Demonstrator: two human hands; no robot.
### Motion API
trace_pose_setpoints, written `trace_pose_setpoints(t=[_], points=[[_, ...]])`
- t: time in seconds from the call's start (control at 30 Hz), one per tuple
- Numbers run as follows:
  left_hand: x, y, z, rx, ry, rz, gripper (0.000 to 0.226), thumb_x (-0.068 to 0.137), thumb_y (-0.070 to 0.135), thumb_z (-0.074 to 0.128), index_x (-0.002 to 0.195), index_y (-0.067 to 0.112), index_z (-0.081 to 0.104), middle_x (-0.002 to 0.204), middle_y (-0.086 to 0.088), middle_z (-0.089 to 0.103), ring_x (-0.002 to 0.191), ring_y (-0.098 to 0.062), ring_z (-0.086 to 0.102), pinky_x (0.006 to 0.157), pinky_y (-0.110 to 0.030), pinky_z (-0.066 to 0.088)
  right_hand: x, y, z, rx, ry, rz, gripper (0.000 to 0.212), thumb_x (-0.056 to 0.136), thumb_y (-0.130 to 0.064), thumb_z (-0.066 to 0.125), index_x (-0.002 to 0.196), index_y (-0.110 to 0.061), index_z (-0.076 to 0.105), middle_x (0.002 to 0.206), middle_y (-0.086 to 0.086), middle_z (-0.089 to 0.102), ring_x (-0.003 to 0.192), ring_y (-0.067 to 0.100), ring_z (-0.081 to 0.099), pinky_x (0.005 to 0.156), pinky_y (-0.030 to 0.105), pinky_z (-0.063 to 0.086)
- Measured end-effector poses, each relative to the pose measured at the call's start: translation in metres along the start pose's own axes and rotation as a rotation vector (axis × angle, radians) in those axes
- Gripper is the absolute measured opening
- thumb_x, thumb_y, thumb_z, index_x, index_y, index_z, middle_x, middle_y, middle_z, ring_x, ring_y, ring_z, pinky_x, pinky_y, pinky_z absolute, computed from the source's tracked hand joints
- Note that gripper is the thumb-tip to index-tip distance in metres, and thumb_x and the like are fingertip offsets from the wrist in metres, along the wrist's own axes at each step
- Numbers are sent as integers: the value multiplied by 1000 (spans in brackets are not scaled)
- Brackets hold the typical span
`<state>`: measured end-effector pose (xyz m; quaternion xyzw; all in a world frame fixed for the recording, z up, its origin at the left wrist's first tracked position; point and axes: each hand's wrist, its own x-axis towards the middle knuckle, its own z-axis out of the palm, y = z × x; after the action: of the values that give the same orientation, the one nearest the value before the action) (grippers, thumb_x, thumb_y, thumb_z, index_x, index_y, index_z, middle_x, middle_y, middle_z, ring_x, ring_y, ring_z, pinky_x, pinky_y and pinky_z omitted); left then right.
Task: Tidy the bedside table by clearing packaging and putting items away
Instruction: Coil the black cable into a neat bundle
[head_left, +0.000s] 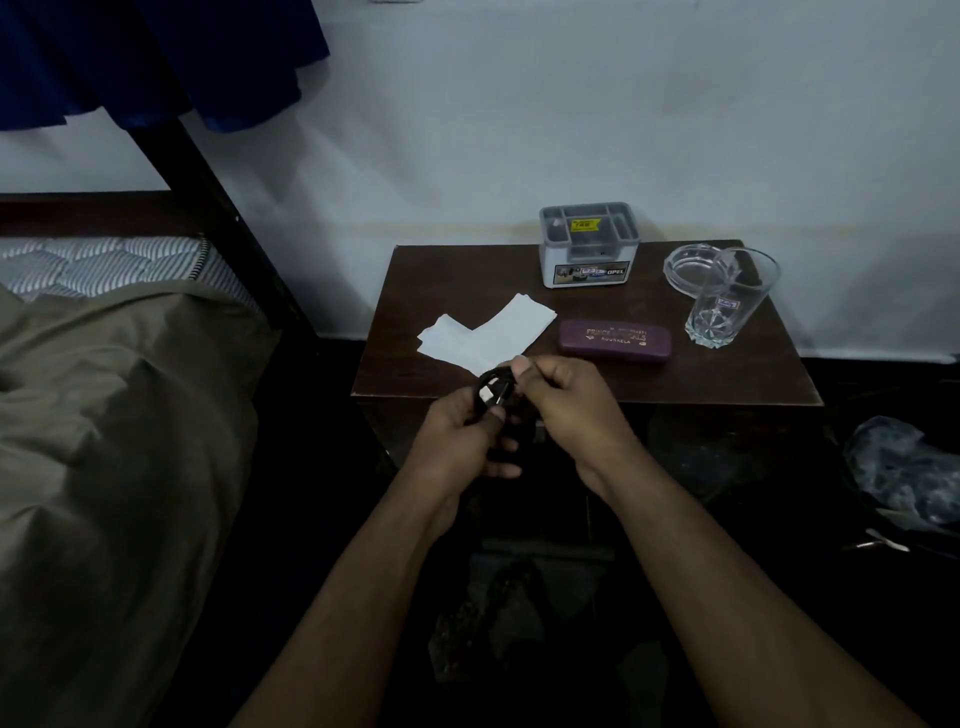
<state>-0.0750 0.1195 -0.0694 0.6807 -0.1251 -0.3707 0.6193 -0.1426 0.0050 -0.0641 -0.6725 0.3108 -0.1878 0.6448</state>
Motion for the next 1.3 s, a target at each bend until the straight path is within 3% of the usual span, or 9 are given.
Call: trace_pose_setpoints(t=[0.1, 0.17, 0.23, 0.33, 0.57, 0.77, 0.93, 1.2, 1.3], points=[[26, 13, -2, -72, 27, -46, 21, 102, 1, 53, 99, 13, 70, 80, 1, 73, 59, -7, 60, 49, -24, 55, 27, 2, 6, -154, 34, -65, 42, 104, -33, 54, 85, 2, 69, 86, 28, 69, 71, 18, 59, 70, 36, 49], [44, 21, -2, -123, 21, -65, 20, 101, 1, 54, 94, 11, 69, 79, -1, 73, 60, -10, 62, 48, -24, 55, 45, 5, 8, -280, 46, -140, 34, 105, -33, 52, 102, -6, 73, 98, 18, 71, 92, 18, 66, 85, 36, 52], [65, 26, -3, -114, 35, -56, 15, 101, 3, 56, 95, 8, 69, 82, -5, 72, 60, -10, 62, 48, -22, 54, 62, 9, 9, -362, 75, -220, 28, 104, -27, 54, 124, -14, 70, 120, 7, 70, 112, 16, 63, 97, 25, 47], [99, 30, -5, -123, 108, -15, 5, 98, 5, 63, 95, 4, 67, 79, -7, 70, 59, -8, 63, 52, -21, 56, 94, 14, 11, -363, 160, -256, 31, 98, -19, 63, 129, -14, 65, 119, 0, 71, 109, 13, 63, 81, 4, 40], [174, 38, -12, -141, 257, 14, 7, 97, -2, 63, 104, 0, 65, 86, -13, 73, 69, -13, 74, 60, -22, 59, 168, 21, 20, -271, 215, -133, 24, 95, -21, 68, 119, -17, 67, 102, -4, 70, 96, 21, 71, 82, 46, 62], [216, 46, -7, -8, 250, -15, 28, 101, 5, 58, 128, 7, 65, 117, -12, 73, 102, -21, 74, 86, -39, 62, 222, 16, 25, -362, 281, -78, 23, 102, -25, 56, 120, -14, 65, 114, 3, 70, 107, 20, 66, 85, 28, 49], [237, 53, -9, 92, 284, 17, 30, 103, 13, 56, 132, 14, 64, 113, 0, 72, 96, -8, 70, 64, -20, 53, 250, 13, 28, -437, 235, -118, 30, 103, -20, 55, 130, -9, 64, 124, 11, 67, 115, 22, 62, 93, 27, 47], [272, 47, -28, 333, 336, -40, 29, 104, 20, 53, 130, 17, 65, 118, -3, 69, 99, -15, 65, 78, -28, 54, 275, 25, 50, -641, 80, -74, 33, 102, -17, 57, 135, -12, 59, 127, 15, 57, 115, 30, 60, 98, 36, 48], [277, 42, -34, 495, 361, 20, 31, 103, 21, 54, 133, 16, 61, 105, 8, 60, 82, -3, 54, 65, -17, 43, 279, 26, 52, -657, 52, -67, 32, 101, -20, 59, 131, -11, 61, 126, 13, 58, 113, 28, 60, 98, 36, 49]])
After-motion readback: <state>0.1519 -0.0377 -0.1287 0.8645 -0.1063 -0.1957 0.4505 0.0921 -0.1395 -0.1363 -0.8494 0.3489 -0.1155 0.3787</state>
